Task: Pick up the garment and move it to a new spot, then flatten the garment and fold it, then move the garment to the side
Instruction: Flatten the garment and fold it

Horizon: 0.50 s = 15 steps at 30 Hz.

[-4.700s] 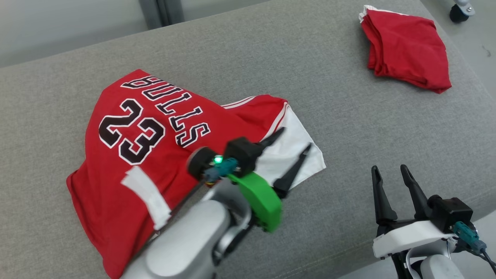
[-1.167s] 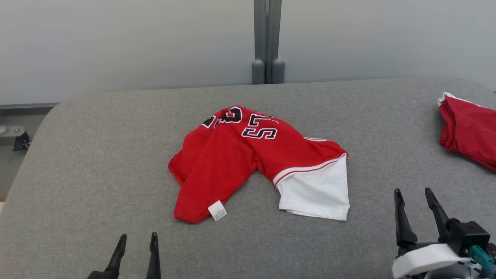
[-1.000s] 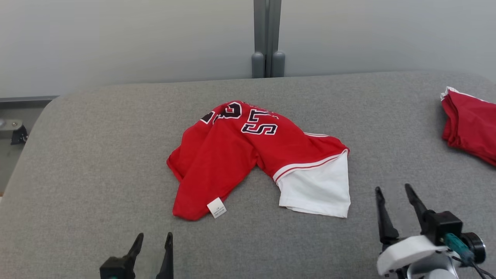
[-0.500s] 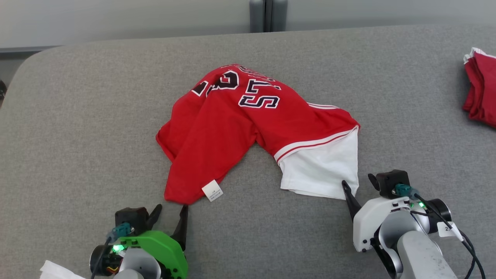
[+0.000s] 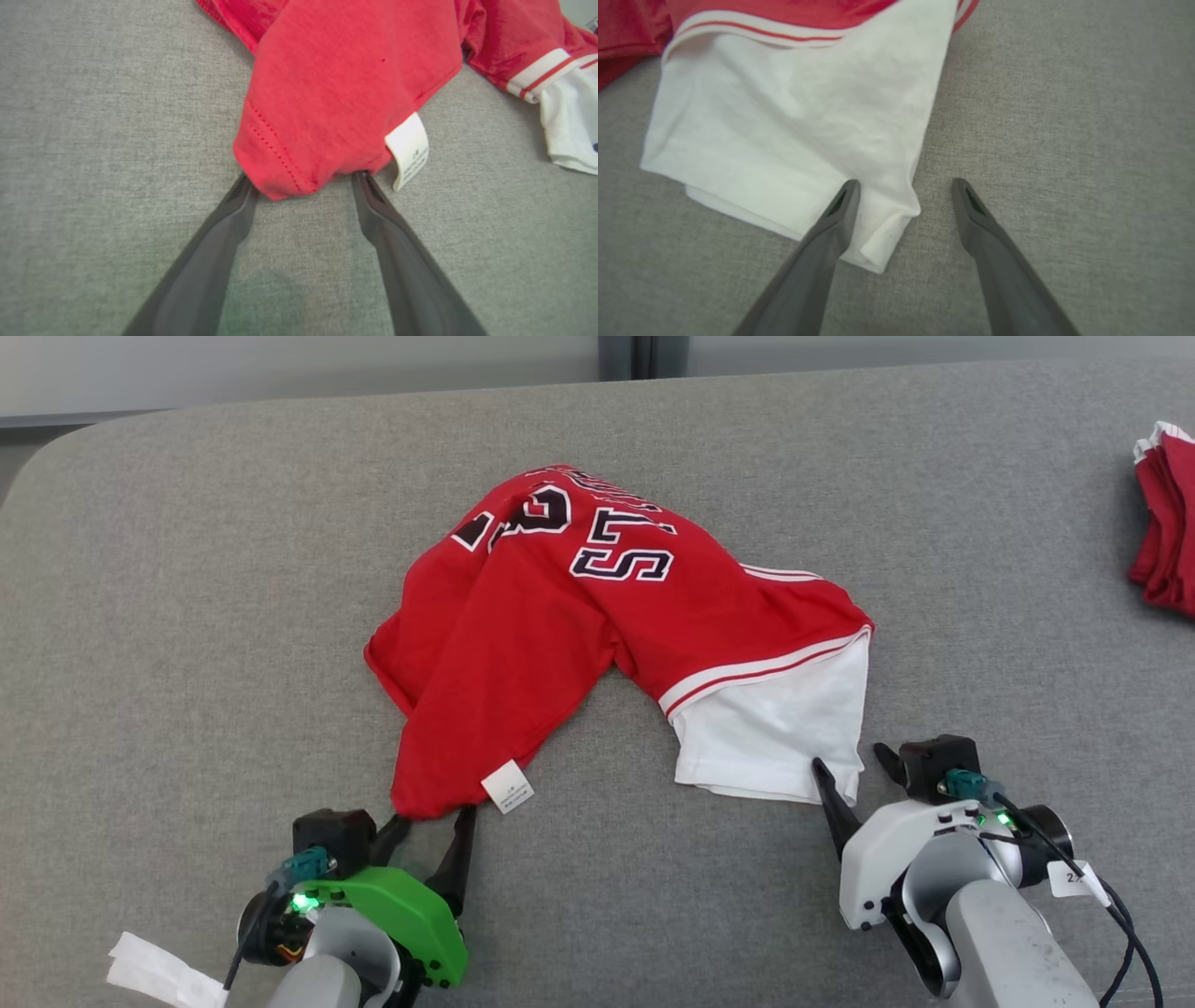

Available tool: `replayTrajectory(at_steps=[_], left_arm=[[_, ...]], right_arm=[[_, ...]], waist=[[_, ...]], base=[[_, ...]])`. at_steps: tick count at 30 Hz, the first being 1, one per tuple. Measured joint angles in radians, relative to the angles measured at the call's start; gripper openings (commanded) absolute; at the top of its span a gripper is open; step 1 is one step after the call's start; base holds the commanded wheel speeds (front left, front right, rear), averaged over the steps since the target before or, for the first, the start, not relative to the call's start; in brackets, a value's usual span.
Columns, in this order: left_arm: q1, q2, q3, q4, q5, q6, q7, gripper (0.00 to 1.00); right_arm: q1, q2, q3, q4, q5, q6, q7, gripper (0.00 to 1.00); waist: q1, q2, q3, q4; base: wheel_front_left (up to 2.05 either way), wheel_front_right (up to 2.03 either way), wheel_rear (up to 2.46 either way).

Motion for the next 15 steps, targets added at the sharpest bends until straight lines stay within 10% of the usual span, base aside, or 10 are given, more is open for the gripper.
replayTrajectory(at_steps=[2,3,4,15], left_arm=[[-0.005,0.007,-0.024,0.003,-0.020,0.000,-0.009,0.41],[-0.007,0.012,-0.035,0.005,-0.029,0.000,-0.014,0.18],[-0.010,0.020,-0.051,0.005,-0.038,0.000,-0.021,0.00],[0.039,0.140,-0.080,-0.233,-0.221,-0.002,0.030,0.00]], right_arm=[[-0.008,0.000,0.012,0.014,0.029,0.000,-0.010,0.17],[-0.012,-0.001,0.019,0.019,0.043,0.000,-0.016,0.00],[-0.019,-0.001,0.026,0.025,0.067,0.000,-0.020,0.00],[-0.002,0.000,-0.011,-0.198,0.514,0.000,-0.010,0.00]], waist=[[0.0000,0.0000,0.000,-0.001],[0.0000,0.0000,-0.001,-0.001],[0.0000,0.0000,-0.003,-0.001],[0.0000,0.0000,-0.071,-0.003]], base=[[0.00,0.00,0.00],[0.00,0.00,0.00],[0.00,0.00,0.00],[0.00,0.00,0.00]])
